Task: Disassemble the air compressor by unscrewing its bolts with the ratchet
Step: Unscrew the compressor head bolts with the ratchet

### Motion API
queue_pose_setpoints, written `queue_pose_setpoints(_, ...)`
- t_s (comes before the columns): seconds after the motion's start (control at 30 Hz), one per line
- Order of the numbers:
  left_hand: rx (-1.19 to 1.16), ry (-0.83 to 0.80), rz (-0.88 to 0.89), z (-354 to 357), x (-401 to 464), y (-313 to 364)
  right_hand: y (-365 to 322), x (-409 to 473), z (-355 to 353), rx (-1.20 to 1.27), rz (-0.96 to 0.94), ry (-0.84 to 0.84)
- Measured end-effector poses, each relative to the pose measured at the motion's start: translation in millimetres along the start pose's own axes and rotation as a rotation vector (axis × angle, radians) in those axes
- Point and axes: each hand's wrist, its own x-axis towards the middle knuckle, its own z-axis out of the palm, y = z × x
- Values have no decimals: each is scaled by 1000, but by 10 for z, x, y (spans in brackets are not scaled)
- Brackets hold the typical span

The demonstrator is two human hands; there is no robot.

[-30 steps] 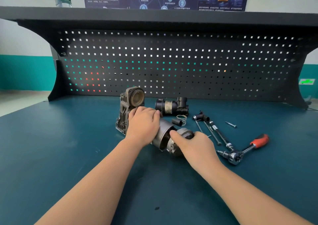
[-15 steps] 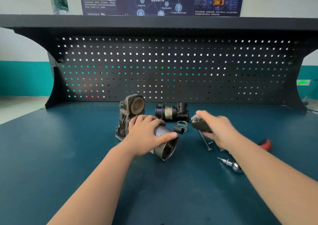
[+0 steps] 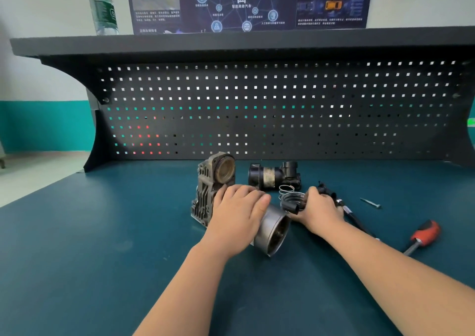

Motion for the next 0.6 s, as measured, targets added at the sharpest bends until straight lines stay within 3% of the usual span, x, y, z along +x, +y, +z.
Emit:
queue_pose_setpoints(0.1, 5, 30, 5, 14, -21, 4, -161, -76, -260, 300, 80, 132)
queue_pose_setpoints(0.17, 3, 54, 11, 10, -19, 11, -392, -185, -413, 473, -59, 212)
queue_pose_setpoints(0.2, -8, 69, 19, 8, -20, 11, -540, -270, -460, 466, -160, 172)
queue_pose_setpoints(0.27, -123, 110, -5, -9, -28, 8, -853, -466, -497, 343, -304, -21)
queue_pose_setpoints(0.33, -347, 221, -198, -102, -71, 25, -1091, -599, -447, 216, -327, -181)
queue_pose_setpoints(0.37, -384, 353, -311, -145, -87, 0, -1163, -634, -413, 179, -309, -219)
queue_pose_setpoints(0.43, -354, 631, -486, -256, -114, -85, -1226, -657, -324, 74, -281, -242)
queue_pose_setpoints(0.5, -442, 811, -630, -368, -112, -195, -1220, -654, -210, -88, -289, -220)
queue_pose_setpoints(0.6, -661, 840, -779, -512, -83, -358, -1184, -646, -138, -207, -322, -146)
